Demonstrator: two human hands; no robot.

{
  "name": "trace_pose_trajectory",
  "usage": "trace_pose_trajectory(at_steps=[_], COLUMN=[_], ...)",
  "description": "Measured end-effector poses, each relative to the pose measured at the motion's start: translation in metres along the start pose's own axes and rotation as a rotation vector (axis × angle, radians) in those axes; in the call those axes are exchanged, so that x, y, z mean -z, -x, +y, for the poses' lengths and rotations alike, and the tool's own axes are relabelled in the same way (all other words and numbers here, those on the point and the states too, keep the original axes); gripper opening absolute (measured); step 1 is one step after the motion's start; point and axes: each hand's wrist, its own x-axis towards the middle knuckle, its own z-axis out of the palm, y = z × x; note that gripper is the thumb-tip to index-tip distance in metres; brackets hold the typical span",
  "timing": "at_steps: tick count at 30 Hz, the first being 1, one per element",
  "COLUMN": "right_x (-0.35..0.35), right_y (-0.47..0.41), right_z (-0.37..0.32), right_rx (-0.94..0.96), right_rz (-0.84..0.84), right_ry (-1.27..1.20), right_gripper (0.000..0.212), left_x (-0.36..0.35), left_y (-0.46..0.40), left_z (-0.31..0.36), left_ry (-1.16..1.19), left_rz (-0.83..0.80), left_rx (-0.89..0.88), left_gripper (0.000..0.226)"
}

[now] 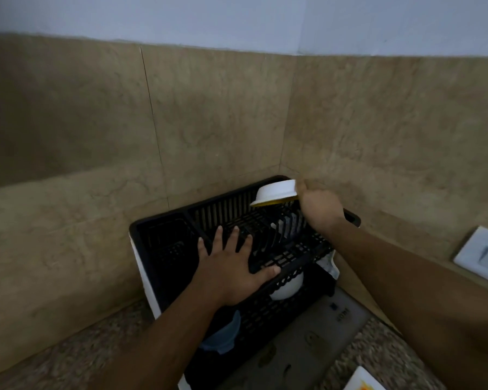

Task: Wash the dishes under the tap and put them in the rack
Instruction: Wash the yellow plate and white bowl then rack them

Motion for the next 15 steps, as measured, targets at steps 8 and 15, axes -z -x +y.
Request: trace_pose_trajectory(at_steps=[8, 15], right_x=[-0.024, -0.024], right_y=[-0.004, 0.005], right_z=[-0.011, -0.004], right_rx=[0.112, 0.06], right_rz=[-0.225, -0.433], right_ry=[-0.186, -0.391], right_gripper=[0.082, 0.084], left_x=[0.002, 0.001], left_y=[0.003, 0.003], left_z=[0.002, 0.002], left_ry=[0.004, 0.01], left_rz=[-0.013, -0.002], left_rx=[-0.003, -0.007], left_gripper=[0.108, 0.105])
